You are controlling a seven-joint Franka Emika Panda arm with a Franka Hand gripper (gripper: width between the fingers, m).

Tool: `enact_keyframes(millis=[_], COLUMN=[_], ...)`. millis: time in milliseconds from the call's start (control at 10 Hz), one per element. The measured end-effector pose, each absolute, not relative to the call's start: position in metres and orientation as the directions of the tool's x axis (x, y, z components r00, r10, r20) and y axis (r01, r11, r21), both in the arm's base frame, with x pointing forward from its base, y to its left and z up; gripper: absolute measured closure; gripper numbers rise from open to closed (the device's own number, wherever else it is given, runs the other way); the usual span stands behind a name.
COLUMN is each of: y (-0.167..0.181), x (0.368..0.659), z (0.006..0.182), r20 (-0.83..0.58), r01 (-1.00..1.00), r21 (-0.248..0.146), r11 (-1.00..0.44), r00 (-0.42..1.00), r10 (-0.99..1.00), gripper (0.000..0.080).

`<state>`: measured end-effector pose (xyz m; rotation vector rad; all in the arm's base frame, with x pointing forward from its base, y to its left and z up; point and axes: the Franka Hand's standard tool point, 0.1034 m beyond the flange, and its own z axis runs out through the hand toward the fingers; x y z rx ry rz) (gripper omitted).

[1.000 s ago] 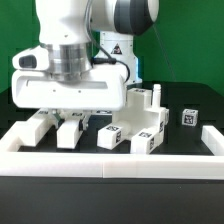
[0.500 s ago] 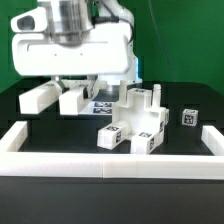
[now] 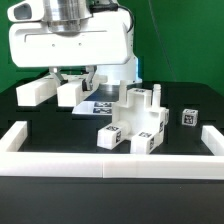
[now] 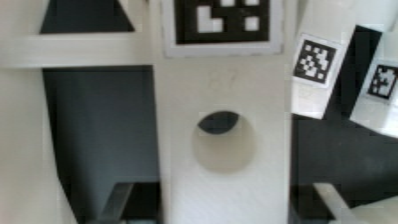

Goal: Assemble chair

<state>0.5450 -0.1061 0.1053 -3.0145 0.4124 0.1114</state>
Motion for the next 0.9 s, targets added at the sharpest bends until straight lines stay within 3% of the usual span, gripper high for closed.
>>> enact_keyframes(millis=[500, 900], y=[-0.099, -0.094], x=[0.549, 0.55], z=[0.134, 0.133], r20=[-0.1, -0.112], r01=[-0.48, -0.586], r21=[-0.092, -0.08], r11=[-0.873, -0.806], r00=[0.876, 0.809], r10=[-0.471, -0.577], gripper=[0.0509, 0.0509])
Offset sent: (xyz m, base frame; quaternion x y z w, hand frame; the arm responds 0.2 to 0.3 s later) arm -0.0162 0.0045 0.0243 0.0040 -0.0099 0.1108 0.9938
